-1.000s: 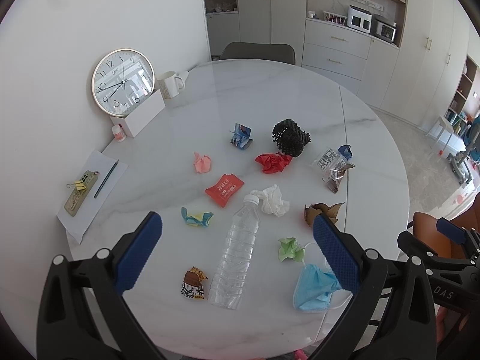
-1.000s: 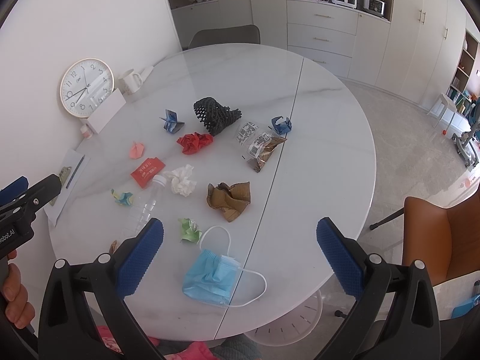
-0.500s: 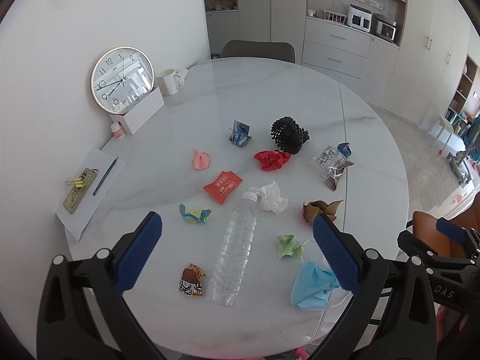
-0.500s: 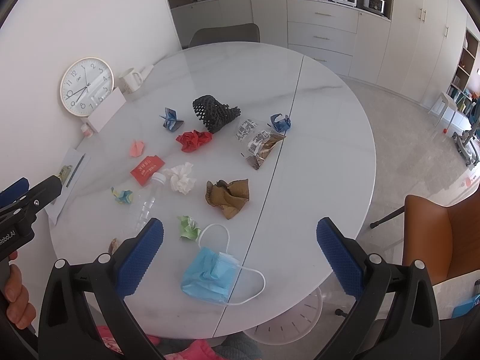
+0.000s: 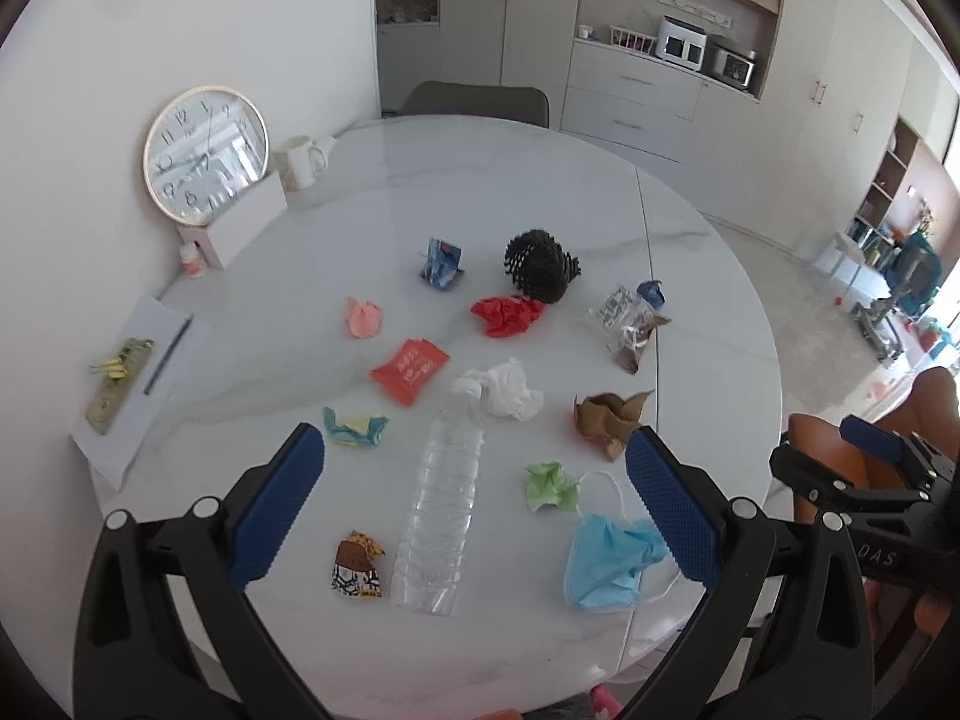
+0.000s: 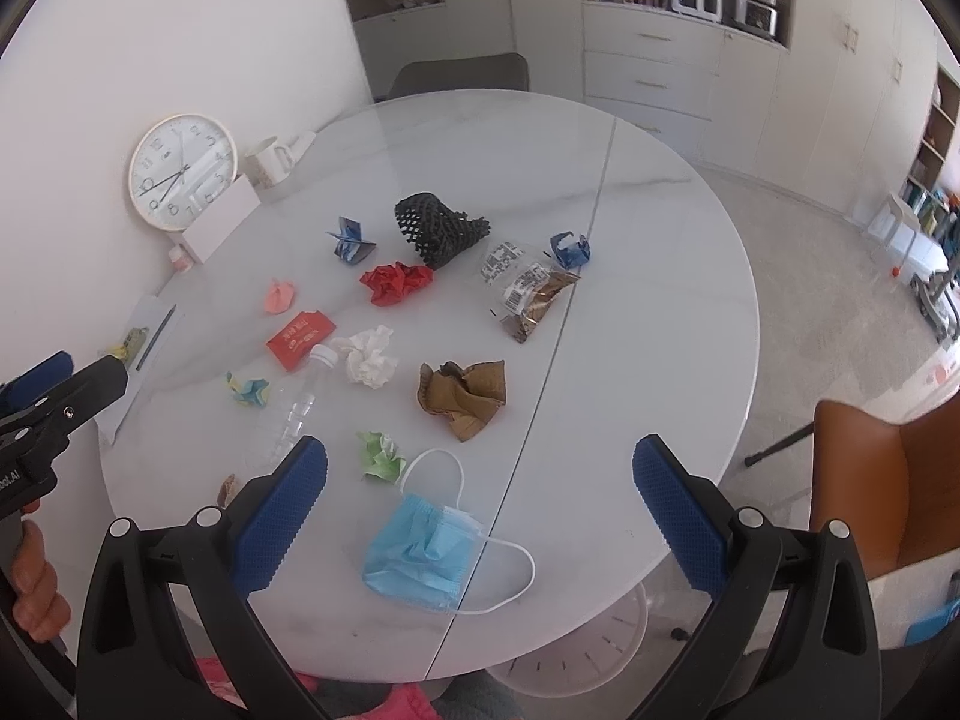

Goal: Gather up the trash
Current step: 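Grasp the brown-white snack wrapper with the left tool while the right tool grasps the blue mask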

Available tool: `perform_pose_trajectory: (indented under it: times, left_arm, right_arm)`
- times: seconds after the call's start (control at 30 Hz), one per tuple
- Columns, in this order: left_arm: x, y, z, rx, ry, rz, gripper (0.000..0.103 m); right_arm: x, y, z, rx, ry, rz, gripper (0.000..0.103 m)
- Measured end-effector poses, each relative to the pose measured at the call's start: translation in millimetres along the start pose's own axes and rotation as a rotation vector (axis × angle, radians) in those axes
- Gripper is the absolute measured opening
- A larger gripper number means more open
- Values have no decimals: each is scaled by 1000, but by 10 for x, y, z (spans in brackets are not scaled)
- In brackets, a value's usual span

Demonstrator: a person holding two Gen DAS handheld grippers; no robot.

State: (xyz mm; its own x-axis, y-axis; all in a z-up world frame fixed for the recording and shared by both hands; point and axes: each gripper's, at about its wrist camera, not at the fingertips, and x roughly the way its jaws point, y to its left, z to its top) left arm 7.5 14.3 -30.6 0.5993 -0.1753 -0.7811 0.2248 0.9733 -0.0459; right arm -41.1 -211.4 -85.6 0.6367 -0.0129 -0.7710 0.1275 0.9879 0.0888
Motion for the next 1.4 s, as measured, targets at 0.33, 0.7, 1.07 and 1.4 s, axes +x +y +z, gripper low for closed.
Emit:
perform_pose_trajectory:
  times: [0.33, 0.7, 1.07, 1.4]
  left_arm:
    - [352, 469, -463, 48, 82, 94, 97]
    - [944, 904, -988, 60, 205, 12, 96]
    - [1582, 1111, -1190, 299, 320, -154, 82]
    - [1796, 1067, -1218, 445, 342, -257, 40]
  right_arm:
    - [321, 62, -237, 28, 16, 102, 101]
    - [643, 269, -483, -28, 162, 151, 101]
    - [681, 429, -617, 133, 216, 50, 101]
    - [847, 361, -893, 330, 228, -86, 101]
